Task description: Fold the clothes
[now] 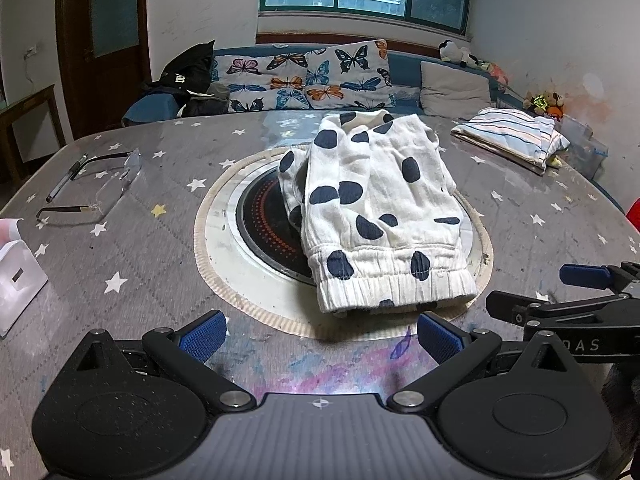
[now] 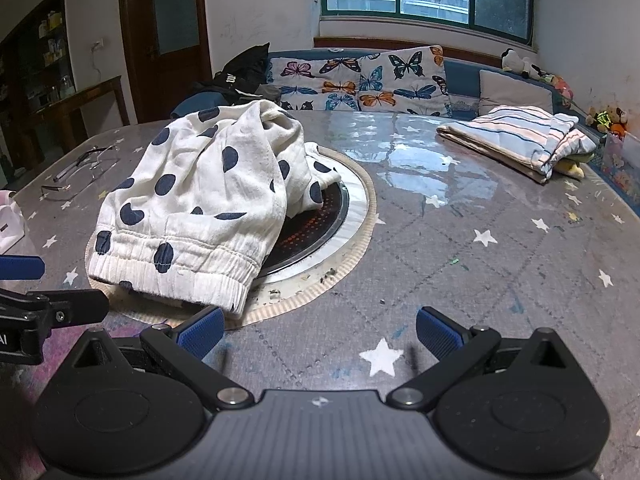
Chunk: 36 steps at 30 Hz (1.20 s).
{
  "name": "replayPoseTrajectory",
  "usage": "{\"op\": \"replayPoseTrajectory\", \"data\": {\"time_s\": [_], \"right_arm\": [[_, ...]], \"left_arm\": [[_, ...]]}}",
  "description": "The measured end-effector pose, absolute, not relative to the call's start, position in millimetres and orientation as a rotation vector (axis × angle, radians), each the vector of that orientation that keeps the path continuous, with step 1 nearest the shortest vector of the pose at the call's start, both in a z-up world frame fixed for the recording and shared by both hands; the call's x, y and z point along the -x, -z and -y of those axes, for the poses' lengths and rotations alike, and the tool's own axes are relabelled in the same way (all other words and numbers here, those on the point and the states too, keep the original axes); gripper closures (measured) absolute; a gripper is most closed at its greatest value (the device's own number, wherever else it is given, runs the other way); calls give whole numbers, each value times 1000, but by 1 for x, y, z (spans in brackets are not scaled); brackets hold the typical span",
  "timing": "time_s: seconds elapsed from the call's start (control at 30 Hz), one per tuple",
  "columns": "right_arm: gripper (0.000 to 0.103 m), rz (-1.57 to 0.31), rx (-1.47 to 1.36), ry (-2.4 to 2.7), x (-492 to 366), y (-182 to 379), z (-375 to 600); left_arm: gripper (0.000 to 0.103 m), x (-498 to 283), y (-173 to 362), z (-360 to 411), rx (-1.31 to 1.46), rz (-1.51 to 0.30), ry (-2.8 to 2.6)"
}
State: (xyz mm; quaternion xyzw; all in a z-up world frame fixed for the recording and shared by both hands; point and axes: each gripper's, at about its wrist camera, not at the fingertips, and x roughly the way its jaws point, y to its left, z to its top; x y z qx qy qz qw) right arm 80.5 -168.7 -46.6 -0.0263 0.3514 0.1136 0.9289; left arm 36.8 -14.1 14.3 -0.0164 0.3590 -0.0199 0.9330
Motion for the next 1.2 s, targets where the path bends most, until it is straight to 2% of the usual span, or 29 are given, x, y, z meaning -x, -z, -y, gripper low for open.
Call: {"op": "replayPoseTrajectory", "data": {"time_s": [0.23,0.47,0.53,0.6,0.73,0.8,0.83,0.97,1.2], "right_arm": [[0,-713,49,-227,-82,45,170],[0,-697,39,-216,-83,40,175],[1,-690,39,-213,-83,38,177],[2,-683,36,-209,-83,36,179],[7,-669,25,-204,-83,32,183],[9,-663,20,-206,-83,29,185],[9,-661,19,-209,-83,28,185],[12,-637,5,-225,-81,17,187],[14,-573,-1,-353,-70,-14,179]], "left_arm": [[2,-40,-25,7,72,-678,67],[29,-55,-31,-1,129,-639,112],[31,-62,-28,-2,145,-645,125],[46,-70,-25,-3,160,-662,140],[67,-77,-16,-1,171,-688,165],[87,-76,-16,0,177,-679,183],[90,-74,-17,0,182,-669,194],[94,-59,-29,7,144,-614,268],[94,-14,-46,36,8,-549,452]]}}
